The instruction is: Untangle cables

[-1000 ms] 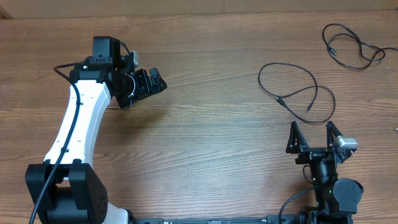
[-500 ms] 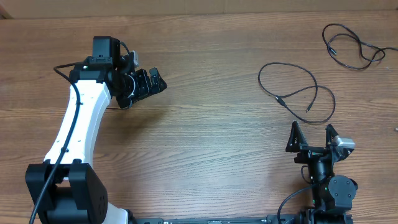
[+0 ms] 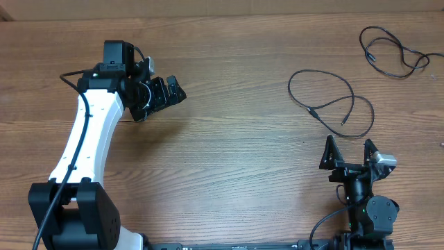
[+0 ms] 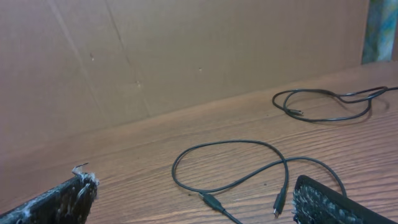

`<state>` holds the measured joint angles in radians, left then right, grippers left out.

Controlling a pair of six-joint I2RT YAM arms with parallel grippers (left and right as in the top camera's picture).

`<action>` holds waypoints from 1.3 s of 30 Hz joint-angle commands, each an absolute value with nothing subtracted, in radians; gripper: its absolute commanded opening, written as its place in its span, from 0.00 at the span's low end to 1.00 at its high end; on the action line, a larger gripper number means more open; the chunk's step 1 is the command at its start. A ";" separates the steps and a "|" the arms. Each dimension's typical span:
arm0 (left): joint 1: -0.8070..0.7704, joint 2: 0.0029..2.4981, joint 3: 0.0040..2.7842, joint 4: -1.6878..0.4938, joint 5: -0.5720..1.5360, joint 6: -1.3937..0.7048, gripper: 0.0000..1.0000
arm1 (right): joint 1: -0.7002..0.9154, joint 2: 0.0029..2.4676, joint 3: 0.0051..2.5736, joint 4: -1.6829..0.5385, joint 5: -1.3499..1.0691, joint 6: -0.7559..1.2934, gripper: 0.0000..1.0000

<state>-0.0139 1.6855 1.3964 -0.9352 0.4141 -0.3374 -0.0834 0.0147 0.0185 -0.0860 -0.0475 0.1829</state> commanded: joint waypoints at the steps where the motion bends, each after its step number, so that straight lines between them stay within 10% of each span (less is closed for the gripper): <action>1: -0.022 1.674 1.405 -0.934 0.411 -0.340 0.99 | -0.078 0.003 0.008 -0.080 -0.038 0.186 1.00; 20: -0.044 1.598 1.400 -0.918 0.279 -0.416 1.00 | -0.078 0.003 0.008 -0.080 -0.038 0.186 1.00; 39: -0.209 0.824 0.998 -0.776 0.048 -0.321 1.00 | -0.078 0.003 0.008 -0.080 -0.038 0.186 1.00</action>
<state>-0.2081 0.9100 1.0653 -0.7902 0.0765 -0.3378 -0.0834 0.0147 0.0185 -0.0864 -0.0467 0.1829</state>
